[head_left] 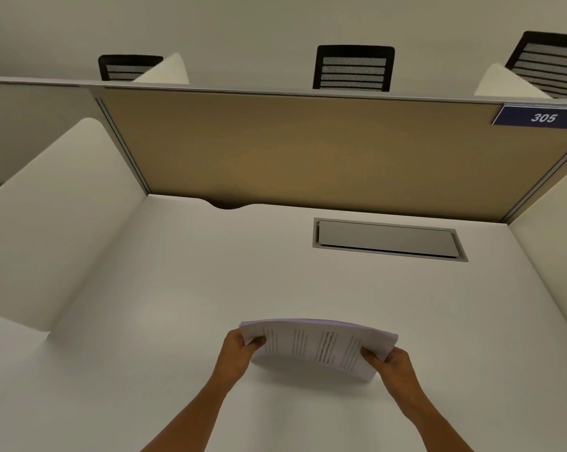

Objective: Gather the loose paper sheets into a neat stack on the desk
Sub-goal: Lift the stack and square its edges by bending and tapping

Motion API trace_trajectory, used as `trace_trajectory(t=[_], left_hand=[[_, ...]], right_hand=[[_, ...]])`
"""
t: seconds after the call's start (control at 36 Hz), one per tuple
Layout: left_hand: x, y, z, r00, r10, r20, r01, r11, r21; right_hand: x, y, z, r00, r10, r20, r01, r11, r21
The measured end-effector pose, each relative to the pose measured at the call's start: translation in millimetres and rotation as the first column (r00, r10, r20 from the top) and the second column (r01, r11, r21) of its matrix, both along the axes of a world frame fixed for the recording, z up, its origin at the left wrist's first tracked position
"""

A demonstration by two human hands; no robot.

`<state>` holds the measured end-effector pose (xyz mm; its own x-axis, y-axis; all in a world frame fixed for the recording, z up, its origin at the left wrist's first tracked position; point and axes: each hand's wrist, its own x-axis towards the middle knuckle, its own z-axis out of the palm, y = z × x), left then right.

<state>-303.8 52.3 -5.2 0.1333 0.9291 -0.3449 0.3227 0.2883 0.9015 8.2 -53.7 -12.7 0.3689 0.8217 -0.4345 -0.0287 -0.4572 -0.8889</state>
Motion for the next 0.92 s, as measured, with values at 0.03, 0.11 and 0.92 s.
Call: trace_trajectory(t=[0.03,0.11,0.92], left_hand=[[0.2,-0.8,-1.9,1.0,-0.009,-0.001,0.009,1.0,-0.01],[0.0,-1.0,-5.2,1.0,-0.022,-0.019,0.021,0.999,-0.025],[5.1,-4.8,-5.8,0.999,0.021,-0.036,-0.022,1.0,-0.017]], right_hand=[[-0.6,-1.3,-1.7,1.0,0.008,0.004,-0.008,1.0,-0.008],[-2.1,-3.0,-2.7,1.0,0.014,0.021,-0.014,1.0,-0.016],[7.8,-3.8,4.0,0.992,0.028,0.127,-0.026,0.999,-0.021]])
